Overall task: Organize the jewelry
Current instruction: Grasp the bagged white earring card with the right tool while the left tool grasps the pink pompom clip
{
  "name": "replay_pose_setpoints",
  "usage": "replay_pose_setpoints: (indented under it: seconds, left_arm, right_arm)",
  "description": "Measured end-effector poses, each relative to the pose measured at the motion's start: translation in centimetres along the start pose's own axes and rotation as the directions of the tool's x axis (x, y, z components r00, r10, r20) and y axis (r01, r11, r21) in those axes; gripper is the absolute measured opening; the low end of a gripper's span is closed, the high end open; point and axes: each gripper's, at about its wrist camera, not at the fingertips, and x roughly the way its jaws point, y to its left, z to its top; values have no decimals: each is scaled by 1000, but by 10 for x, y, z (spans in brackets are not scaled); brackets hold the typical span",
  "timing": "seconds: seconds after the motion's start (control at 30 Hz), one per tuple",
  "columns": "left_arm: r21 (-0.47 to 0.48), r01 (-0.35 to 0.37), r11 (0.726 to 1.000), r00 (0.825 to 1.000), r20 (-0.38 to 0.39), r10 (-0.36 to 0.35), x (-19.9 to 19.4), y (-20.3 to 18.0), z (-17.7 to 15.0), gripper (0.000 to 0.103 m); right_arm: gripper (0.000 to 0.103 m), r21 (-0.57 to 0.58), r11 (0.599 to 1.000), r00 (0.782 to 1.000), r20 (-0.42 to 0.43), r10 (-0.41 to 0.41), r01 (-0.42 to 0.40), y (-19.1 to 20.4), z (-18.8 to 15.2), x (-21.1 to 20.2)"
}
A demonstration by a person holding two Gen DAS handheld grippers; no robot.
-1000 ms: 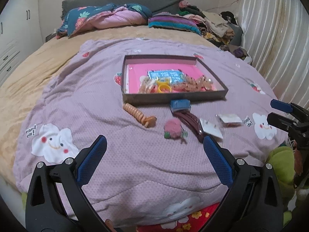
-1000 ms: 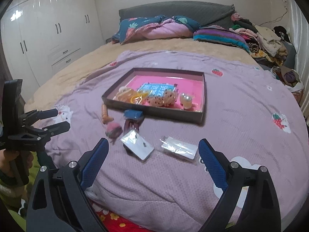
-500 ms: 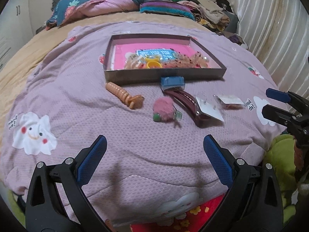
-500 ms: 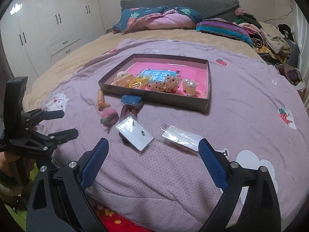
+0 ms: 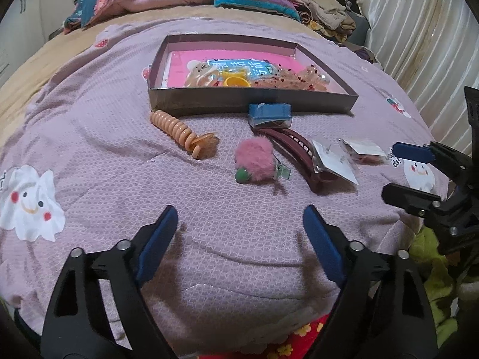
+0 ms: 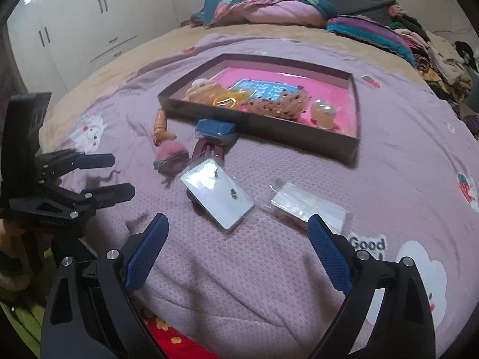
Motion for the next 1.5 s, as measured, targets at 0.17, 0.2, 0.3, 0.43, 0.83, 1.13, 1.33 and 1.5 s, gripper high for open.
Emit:
replay_pose_setpoints:
  seconds: [0.17,0.2,0.3,0.43,0.83,1.13,1.33,1.5]
  left_arm:
    - [6,9,1000,1000,-12,-9,6,1,2,66]
    - [7,9,1000,1000,-14,-9,7,0,3,66]
    - [12,15,1000,1000,-24,-15,10,-2,5,66]
    - [23,16,1000,1000,-25,-15,14,-2,10,64]
    - [20,57,998,998,-36,-56,28,-4,26,54]
    - [26,96,995,994,-46,-95,41,-11,34,42]
    - [3,93,996,994,-50,-93,48,-7,39,28]
    - [2,95,995,995,-22,-95,40,-4,39,24]
  right_arm:
    - [88,-46,999,1000,-18,22,-23,3,9,15]
    - [85,-55,998,999,-19,30,-31,4,11,17]
    - [82,-75,995,998,-19,62,-63,4,16,26]
    - [70,-57,992,993,-48,106,-108,-2,23,43]
    - [49,46,982,982,-20,187,-186,-19,20,47]
    - [49,118,981,987,73,145,-153,-35,17,15]
    - [49,149,979,987,99,128,-142,-44,16,1]
    - [49,163,978,986,119,114,-133,-47,16,-7]
